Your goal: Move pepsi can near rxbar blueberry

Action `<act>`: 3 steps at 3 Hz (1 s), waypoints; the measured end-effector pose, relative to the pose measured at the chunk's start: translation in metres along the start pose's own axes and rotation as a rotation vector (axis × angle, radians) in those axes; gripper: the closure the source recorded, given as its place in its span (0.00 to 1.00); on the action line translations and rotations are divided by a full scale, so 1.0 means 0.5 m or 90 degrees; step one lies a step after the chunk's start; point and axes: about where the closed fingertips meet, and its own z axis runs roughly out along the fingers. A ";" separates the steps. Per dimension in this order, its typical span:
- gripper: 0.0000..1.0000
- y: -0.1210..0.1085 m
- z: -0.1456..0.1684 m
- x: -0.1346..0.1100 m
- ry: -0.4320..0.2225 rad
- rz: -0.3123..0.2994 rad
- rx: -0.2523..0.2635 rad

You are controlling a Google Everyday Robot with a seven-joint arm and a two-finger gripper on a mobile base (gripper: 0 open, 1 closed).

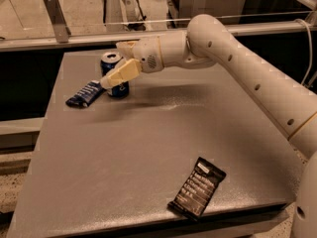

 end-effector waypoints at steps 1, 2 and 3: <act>0.00 0.012 -0.020 -0.017 -0.004 -0.007 0.010; 0.00 0.009 -0.062 -0.036 -0.012 -0.015 0.034; 0.00 -0.019 -0.146 -0.072 -0.044 -0.027 0.086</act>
Offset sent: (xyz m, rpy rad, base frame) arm -0.0006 -0.0568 0.0427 0.0218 -0.0649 -0.1060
